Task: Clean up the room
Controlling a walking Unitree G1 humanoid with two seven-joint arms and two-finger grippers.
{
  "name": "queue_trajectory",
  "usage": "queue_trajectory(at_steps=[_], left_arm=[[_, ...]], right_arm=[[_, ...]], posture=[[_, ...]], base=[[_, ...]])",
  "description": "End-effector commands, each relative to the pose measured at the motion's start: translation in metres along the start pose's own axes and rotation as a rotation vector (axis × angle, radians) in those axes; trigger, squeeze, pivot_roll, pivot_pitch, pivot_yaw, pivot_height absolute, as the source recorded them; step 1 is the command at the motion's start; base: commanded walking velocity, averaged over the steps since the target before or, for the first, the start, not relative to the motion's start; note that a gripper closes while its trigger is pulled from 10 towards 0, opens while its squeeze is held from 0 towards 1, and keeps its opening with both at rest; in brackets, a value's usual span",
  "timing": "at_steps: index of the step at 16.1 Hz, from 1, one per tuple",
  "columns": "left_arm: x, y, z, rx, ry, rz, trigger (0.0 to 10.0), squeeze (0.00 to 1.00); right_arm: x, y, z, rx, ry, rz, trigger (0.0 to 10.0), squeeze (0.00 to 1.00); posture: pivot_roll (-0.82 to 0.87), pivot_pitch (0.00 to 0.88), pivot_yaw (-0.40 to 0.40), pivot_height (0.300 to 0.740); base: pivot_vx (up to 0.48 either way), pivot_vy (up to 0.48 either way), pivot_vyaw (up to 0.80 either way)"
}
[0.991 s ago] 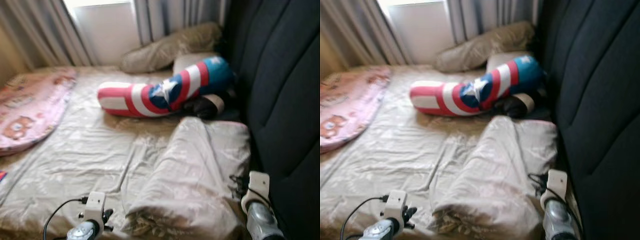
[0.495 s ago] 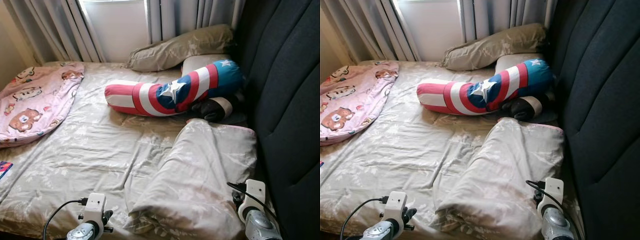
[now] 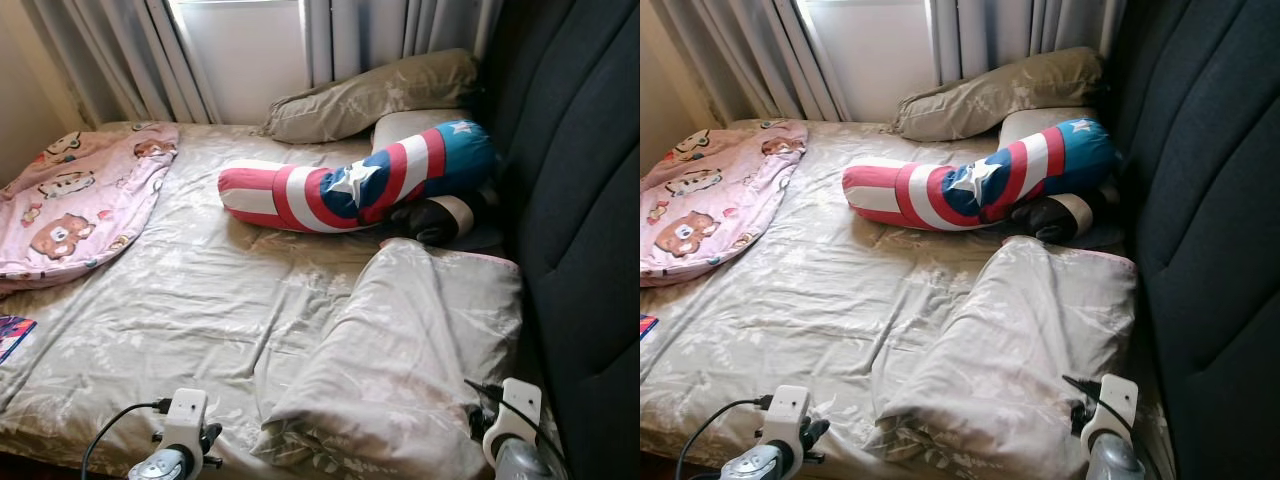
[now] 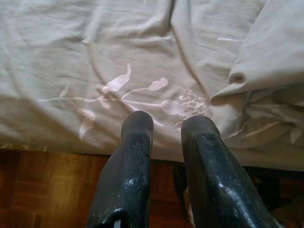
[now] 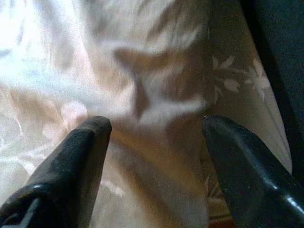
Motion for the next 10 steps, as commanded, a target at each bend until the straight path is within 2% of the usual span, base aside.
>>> queue_trajectory(at_steps=[1, 4, 7, 10], left_arm=[[-0.002, 0.002, -0.006, 0.009, 0.001, 0.002, 10.0, 0.0], [-0.006, 0.006, -0.013, 0.012, -0.004, 0.004, 10.0, 0.0], [-0.006, 0.008, -0.016, 0.003, -0.013, 0.025, 10.0, 0.0], [0.002, 0.008, -0.011, -0.032, -0.02, 0.072, 10.0, 0.0]], right_arm=[[-0.011, 0.001, -0.001, -0.001, -0.006, -0.038, 10.0, 0.0], [-0.026, 0.005, -0.001, -0.001, -0.008, -0.08, 10.0, 0.0], [-0.021, 0.004, -0.002, 0.018, -0.037, -0.048, 10.0, 0.0], [-0.015, 0.004, -0.008, 0.006, -0.02, 0.008, 10.0, 0.0]], posture=[[0.01, 0.0, 0.045, 0.697], [0.03, 0.0, 0.054, 0.697], [0.05, 0.005, 0.072, 0.697], [0.06, 0.033, 0.092, 0.697]], base=[[0.0, 0.0, 0.0], [0.0, 0.0, 0.0], [0.0, 0.0, 0.0], [0.0, 0.0, 0.0]])
Point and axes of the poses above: a point about 5 cm out from each wrist's last joint towards the gripper, its own y axis pointing back from the gripper into the wrist, its own x axis along the axis of the wrist's last joint, z = x × y, the point moved 3 cm from there along -y, pointing out of the wrist towards the gripper, and after that the axes turned 5 degrees about y, right-handed, at the moved point
